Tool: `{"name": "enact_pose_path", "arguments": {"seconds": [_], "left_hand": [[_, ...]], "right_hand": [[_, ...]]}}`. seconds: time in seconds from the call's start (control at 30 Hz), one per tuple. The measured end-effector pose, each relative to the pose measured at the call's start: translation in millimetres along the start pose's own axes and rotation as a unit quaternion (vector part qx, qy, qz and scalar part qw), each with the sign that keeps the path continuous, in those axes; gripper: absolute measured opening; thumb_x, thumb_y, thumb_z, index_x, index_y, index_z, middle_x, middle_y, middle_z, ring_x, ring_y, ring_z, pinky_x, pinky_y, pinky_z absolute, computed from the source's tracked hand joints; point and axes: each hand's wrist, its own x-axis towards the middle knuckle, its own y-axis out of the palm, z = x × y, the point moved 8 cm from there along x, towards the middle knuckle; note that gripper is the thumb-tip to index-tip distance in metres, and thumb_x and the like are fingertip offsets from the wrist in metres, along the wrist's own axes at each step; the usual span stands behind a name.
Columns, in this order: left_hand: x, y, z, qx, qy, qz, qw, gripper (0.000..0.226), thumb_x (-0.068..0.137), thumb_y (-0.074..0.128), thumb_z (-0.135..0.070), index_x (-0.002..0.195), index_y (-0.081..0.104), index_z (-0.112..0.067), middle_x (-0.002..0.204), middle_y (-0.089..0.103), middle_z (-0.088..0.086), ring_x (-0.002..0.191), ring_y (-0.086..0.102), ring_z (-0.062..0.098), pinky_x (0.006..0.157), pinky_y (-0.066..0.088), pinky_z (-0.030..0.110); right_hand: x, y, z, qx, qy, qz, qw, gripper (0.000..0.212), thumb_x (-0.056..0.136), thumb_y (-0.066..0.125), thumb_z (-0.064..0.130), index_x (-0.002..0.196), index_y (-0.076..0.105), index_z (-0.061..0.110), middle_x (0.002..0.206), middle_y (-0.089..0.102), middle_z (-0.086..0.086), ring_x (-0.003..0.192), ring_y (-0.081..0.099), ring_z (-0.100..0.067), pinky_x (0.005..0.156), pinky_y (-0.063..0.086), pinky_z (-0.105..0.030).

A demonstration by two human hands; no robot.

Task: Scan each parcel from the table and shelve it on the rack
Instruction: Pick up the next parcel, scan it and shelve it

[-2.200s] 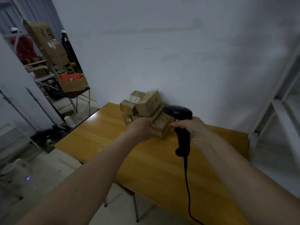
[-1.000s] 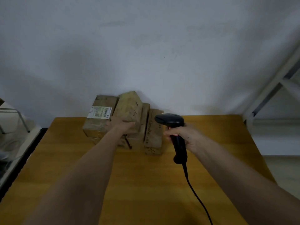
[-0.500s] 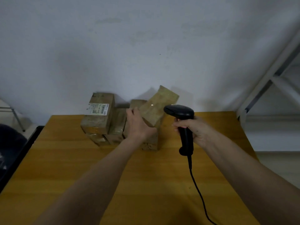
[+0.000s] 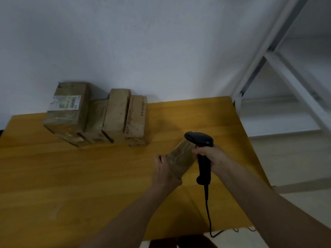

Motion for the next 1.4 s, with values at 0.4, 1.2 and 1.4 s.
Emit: {"name": "enact_pose_path", "arguments": {"seconds": [0.4, 1.2, 1.4], "left_hand": [[16, 31, 59, -0.300, -0.237, 0.168, 0.908, 0.103, 0.062, 0.072, -0.072, 0.141, 0.039, -0.014, 0.144, 0.040, 0.005, 0.124, 0.045, 0.026, 0.090, 0.042, 0.039], [-3, 97, 17, -0.405, -0.294, 0.329, 0.801, 0.050, 0.081, 0.075, -0.036, 0.123, 0.057, -0.014, 0.127, 0.057, 0.005, 0.115, 0.055, 0.021, 0.083, 0.052, 0.032], [3, 102, 5, -0.413, -0.290, 0.295, 0.812, 0.066, 0.070, 0.084, -0.042, 0.121, 0.052, -0.013, 0.129, 0.053, 0.008, 0.116, 0.054, 0.026, 0.091, 0.053, 0.040]], "right_hand": [[0, -5, -42, -0.008, 0.031, -0.019, 0.999, 0.018, 0.078, 0.076, 0.010, 0.091, 0.062, 0.011, 0.105, 0.062, -0.018, 0.099, 0.060, -0.037, 0.087, 0.050, -0.050], [-4, -37, -55, 0.058, 0.010, 0.015, 0.998, 0.033, 0.077, 0.074, 0.005, 0.057, 0.052, 0.021, 0.049, 0.055, 0.009, 0.072, 0.056, -0.021, 0.067, 0.045, -0.034], [-2, -51, -54, 0.079, 0.008, 0.016, 0.997, 0.041, 0.079, 0.071, 0.004, 0.048, 0.048, 0.020, 0.046, 0.051, 0.007, 0.063, 0.053, -0.018, 0.064, 0.042, -0.033]]}}
